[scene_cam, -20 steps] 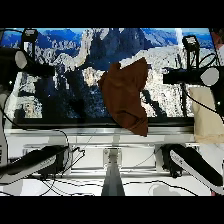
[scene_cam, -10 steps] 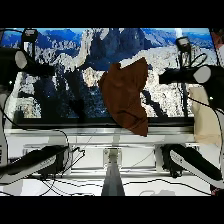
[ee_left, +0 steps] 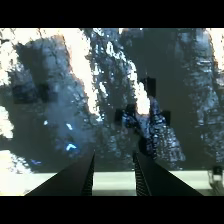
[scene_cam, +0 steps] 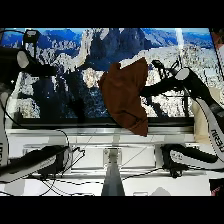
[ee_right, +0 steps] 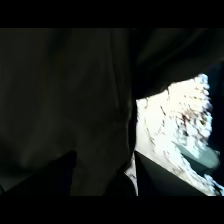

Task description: Fold the clothes and pants, and hang the long-sleeved shirts on hangers.

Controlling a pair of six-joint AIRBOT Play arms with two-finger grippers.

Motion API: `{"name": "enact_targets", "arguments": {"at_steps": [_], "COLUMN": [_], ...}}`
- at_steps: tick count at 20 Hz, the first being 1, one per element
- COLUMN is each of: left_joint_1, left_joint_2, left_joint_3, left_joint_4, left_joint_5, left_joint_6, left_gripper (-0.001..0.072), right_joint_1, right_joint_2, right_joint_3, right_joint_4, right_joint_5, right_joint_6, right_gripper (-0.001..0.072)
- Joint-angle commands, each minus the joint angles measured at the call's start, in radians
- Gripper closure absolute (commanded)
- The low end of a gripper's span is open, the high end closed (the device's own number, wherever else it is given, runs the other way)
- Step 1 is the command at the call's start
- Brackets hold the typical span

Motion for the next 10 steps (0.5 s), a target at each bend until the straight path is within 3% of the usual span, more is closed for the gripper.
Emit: {"name": "enact_targets", "arguments": {"at_steps": [1,5,7,9,10], "left_joint_1": [0.001,0.001,0.001,0.001,0.001], "left_joint_2": [-0.039,-0.087,-0.1,-0.106,-0.106], "left_joint_3": [0.0,0.0,0.0,0.0,0.0], "left_joint_4": [-0.054,-0.127,-0.134,-0.134,-0.134], "left_joint_5": [0.0,0.0,0.0,0.001,0.001], "left_joint_6": [0.0,0.0,0.0,0.0,0.0], "left_gripper": [0.044,0.044,0.044,0.044,0.044], "right_joint_1": [0.003,0.026,0.046,0.066,0.071], "right_joint_2": [-0.089,-0.141,-0.137,-0.131,-0.13], "right_joint_3": [-0.004,-0.003,0.005,0.021,0.033], "right_joint_4": [0.082,0.089,0.113,0.116,0.116], "right_joint_5": [-0.015,-0.043,-0.03,-0.018,-0.005], "right_joint_6": [-0.016,-0.023,-0.076,-0.099,-0.105], "right_gripper": [0.0255,0.0256,0.0271,0.0427,0.0464]}}
